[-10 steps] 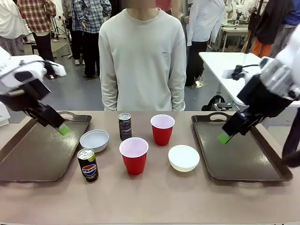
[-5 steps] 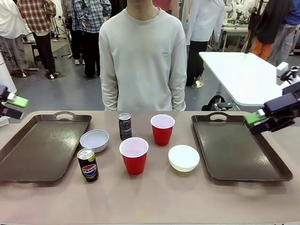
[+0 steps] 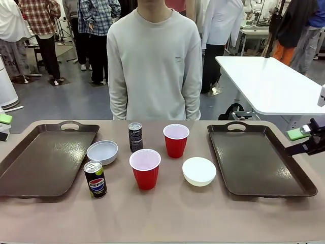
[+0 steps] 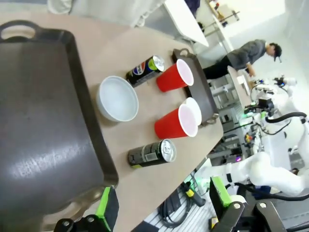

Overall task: Prepare tableware on both trays.
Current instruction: Pick up a Picnic Bowl from the table and place it on a Handle tray.

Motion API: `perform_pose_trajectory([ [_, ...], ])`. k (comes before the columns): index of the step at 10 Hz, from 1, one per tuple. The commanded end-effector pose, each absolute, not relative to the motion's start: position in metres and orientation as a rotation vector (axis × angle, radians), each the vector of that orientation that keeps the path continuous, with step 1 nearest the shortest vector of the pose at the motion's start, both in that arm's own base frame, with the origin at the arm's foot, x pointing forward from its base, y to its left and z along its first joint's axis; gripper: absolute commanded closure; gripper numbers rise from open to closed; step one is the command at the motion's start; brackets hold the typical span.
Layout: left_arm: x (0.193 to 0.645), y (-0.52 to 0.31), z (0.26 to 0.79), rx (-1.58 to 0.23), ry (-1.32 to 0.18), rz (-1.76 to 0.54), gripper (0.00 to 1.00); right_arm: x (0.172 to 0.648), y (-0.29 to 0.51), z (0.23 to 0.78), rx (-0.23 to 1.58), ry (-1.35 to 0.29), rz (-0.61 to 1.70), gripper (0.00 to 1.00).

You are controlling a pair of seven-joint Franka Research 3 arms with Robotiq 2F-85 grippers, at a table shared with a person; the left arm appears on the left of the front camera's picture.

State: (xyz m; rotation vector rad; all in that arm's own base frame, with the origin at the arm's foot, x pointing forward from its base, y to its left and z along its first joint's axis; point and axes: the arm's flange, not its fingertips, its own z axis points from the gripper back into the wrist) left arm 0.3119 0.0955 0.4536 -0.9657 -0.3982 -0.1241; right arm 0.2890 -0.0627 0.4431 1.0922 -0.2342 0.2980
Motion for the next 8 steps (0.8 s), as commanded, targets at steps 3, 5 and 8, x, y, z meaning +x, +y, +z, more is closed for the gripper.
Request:
perform_pose_trajectory([
  [3, 0.265, 0.056, 0.419, -0.892, -0.375, -0.217, 0.0, 0.24, -0.023, 0.404, 0.96, -0.198, 0.395, 0.0],
  [5, 0.307, 0.103, 0.446, -0.979, -0.379, -0.117, 0.0, 0.286, -0.062, 0.433, 1.104, -0.18, 0.304, 0.0],
  [8, 0.307, 0.103, 0.446, -0.979, -0.379, -0.117, 0.0, 0.286, -0.062, 0.433, 1.104, -0.18, 0.304, 0.0],
])
